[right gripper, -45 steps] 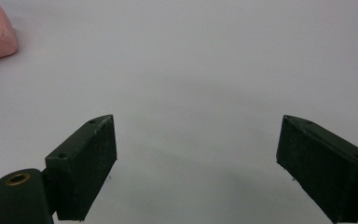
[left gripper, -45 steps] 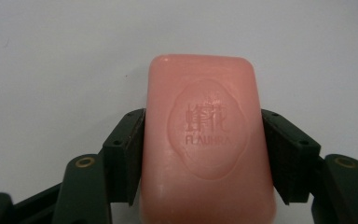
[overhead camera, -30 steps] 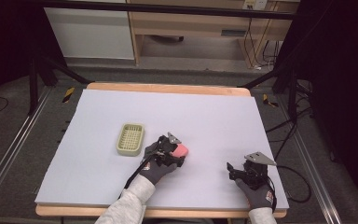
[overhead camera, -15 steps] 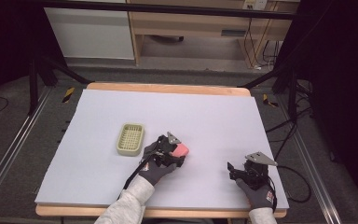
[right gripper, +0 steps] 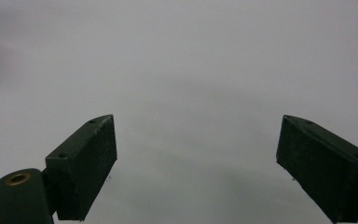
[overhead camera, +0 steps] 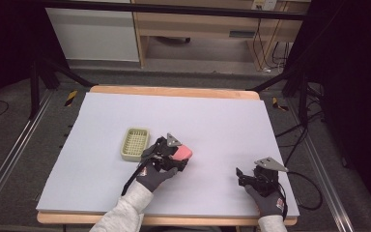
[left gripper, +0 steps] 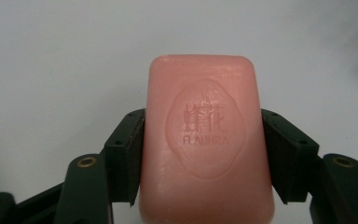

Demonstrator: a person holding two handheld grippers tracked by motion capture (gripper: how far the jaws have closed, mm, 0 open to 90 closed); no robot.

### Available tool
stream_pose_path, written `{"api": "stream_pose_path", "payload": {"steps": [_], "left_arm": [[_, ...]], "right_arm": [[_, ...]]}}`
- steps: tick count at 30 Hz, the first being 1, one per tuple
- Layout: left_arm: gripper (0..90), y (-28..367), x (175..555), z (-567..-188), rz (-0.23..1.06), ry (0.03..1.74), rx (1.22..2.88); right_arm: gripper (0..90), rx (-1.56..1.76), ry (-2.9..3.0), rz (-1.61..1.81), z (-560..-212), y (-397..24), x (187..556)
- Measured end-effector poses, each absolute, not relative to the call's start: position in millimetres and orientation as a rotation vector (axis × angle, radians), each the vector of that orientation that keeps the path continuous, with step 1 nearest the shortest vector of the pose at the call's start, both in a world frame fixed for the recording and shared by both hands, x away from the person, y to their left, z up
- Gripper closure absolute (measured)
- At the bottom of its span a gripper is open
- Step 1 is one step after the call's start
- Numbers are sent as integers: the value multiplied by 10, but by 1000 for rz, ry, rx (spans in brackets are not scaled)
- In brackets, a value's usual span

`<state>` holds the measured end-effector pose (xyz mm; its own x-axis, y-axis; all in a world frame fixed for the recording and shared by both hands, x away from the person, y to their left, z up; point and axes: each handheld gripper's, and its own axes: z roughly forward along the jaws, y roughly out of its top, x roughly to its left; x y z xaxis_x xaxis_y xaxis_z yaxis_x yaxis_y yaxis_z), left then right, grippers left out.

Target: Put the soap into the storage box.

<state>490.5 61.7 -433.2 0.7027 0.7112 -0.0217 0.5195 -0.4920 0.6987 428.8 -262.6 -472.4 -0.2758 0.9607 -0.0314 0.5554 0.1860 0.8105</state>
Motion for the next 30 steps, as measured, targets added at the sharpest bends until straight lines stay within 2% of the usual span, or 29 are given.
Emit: {"api": "stream_pose_path", "payload": {"steps": [11,30], "left_arm": [[373,800,4865,-4237,358,942,2189],[373,1337,4824,-4094,407,1022,2113]], "right_arm": [[124,1418,1905,956,-4719,-2631,4284],[124,1424,1899,953,-4718,-2638,4281]]}}
